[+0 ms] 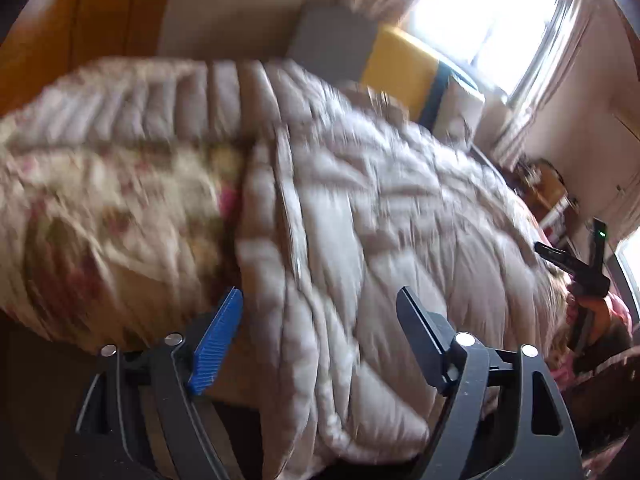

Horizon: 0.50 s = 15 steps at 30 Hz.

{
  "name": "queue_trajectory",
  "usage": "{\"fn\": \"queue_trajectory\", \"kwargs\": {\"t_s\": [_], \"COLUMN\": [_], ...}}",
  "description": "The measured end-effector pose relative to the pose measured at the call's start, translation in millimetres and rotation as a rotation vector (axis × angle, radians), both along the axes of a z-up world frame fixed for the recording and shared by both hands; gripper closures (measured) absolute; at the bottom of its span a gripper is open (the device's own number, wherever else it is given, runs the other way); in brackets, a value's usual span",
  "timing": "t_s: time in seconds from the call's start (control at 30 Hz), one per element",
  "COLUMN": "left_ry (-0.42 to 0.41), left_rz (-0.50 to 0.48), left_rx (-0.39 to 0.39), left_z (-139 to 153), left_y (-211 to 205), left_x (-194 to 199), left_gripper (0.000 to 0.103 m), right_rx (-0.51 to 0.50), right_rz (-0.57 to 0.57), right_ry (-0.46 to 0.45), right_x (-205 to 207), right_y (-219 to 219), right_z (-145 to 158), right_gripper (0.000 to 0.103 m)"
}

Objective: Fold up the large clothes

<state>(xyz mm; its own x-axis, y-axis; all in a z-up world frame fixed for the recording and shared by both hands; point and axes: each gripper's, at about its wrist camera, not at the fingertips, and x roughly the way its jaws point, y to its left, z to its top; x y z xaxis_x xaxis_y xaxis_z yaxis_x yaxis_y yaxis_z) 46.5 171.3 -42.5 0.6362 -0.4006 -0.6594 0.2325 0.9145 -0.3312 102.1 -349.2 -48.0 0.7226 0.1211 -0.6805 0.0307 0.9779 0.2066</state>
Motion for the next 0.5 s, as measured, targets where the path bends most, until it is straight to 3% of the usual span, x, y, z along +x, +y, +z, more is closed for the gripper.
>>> {"fn": "queue_trajectory", "kwargs": {"t_s": [0.1,0.2,0.33,0.5], "left_ry": [-0.055,-0.083,-0.087,-0.022], "left_rz": [0.06,0.06,0.015,0.062], "left_rx": [0.006,0.0,0.02,0.13], "left_z": [16,23,14,-24], "left_y": [-6,-30,-74,-99], "left_x": [23,50,97,145], "left_gripper": [0.013,0.013,0.013,0.013], "right_rx": [-0.007,0.01,0.019,-0.173], "right_rz": [-0.031,-0.017,0.062,0.047], "right_ry": [-0.04,-0.039,-0.004,0.072], "right_x": [26,63,113,157], "right_y": [5,22,54,75], "right_z": [16,17,3,-38], "right_gripper": [0.026,0.027,0.035,0.04]}}
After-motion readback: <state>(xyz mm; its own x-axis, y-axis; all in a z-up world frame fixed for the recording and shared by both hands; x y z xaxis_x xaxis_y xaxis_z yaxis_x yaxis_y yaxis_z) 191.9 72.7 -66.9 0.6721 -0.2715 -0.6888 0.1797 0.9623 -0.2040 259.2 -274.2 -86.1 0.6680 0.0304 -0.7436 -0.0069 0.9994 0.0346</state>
